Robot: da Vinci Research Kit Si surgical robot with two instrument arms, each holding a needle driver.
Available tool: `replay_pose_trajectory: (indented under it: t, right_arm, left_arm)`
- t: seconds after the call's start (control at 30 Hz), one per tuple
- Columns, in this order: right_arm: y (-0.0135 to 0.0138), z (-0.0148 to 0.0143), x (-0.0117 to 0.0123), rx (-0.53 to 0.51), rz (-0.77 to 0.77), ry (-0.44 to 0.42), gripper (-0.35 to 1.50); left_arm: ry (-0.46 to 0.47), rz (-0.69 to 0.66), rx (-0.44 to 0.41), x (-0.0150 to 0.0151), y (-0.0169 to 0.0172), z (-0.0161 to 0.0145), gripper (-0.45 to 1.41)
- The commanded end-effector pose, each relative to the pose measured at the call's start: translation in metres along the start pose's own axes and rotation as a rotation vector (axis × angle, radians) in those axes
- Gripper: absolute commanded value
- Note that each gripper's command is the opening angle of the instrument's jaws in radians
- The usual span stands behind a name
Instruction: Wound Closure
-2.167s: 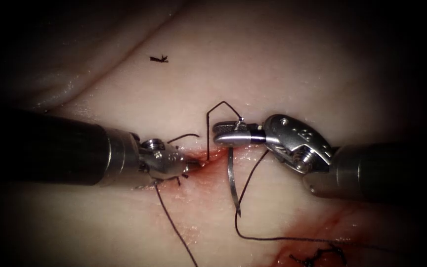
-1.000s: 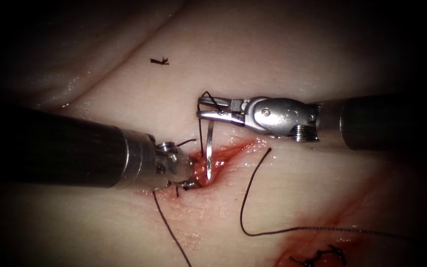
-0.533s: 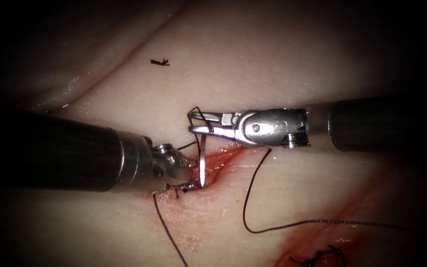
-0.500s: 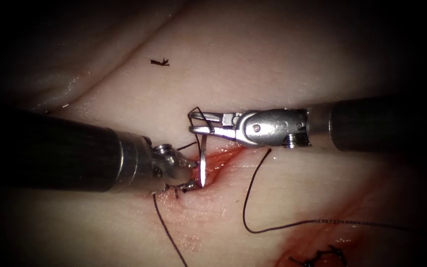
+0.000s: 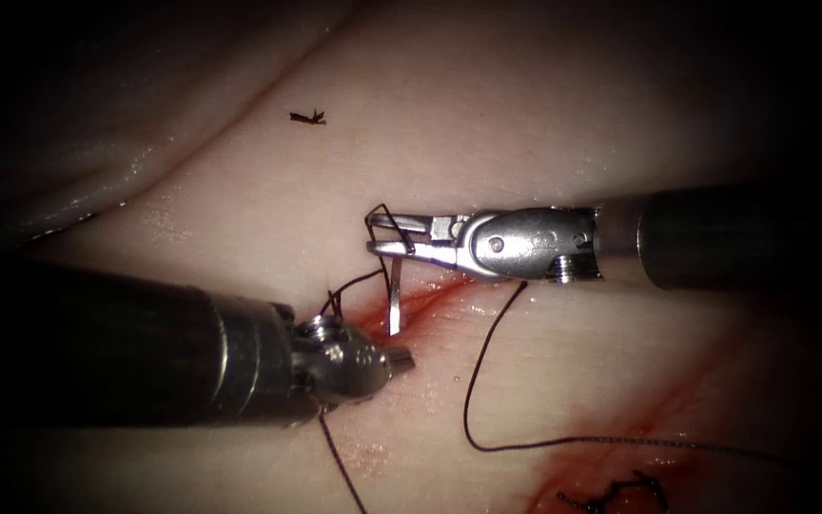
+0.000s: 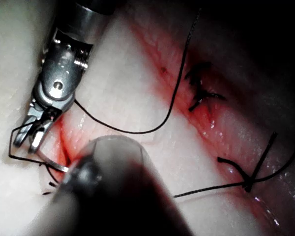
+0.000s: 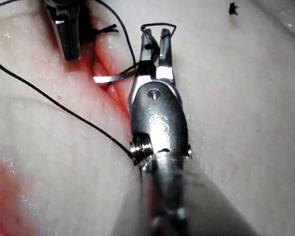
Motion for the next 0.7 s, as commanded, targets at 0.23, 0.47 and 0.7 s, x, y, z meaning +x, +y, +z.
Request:
replay_pose_trajectory:
  t: [0.23, 0.47, 0.7]
  right_arm:
    - [0.0001, 0.0007, -0.0005, -0.004, 0.001, -0.014, -0.35]
    - [0.0004, 0.0010, -0.0006, -0.011, -0.004, -0.018, -0.35]
    - [0.0004, 0.0009, -0.0006, -0.011, 0.002, -0.018, -0.35]
  left_arm:
    - [0.009, 0.006, 0.009, -0.0009, 0.0004, 0.0023, -0.11]
    - [0.016, 0.026, 0.000, -0.0022, 0.0004, 0.0037, -0.15]
    - [0.011, 0.027, -0.008, -0.0027, 0.0009, 0.0031, -0.15]
